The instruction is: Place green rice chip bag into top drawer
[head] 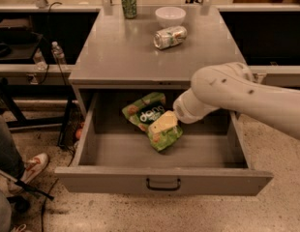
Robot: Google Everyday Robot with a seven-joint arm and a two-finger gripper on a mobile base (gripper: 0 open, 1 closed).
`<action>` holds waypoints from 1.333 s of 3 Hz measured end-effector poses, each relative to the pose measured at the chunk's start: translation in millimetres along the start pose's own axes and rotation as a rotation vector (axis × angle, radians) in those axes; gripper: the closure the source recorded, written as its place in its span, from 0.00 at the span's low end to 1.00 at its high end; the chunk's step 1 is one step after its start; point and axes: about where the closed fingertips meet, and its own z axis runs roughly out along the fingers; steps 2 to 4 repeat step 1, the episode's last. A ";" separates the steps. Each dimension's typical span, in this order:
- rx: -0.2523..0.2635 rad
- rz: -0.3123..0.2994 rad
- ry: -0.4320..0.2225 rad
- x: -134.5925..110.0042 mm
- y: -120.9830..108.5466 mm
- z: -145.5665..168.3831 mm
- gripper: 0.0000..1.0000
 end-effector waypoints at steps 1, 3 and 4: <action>0.085 0.050 -0.085 19.4 -14.1 -53.8 0.00; 0.085 0.050 -0.085 19.4 -14.1 -53.8 0.00; 0.085 0.050 -0.085 19.4 -14.1 -53.8 0.00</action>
Offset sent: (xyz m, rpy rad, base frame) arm 0.0000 0.0000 0.0000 0.0000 0.0000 0.0000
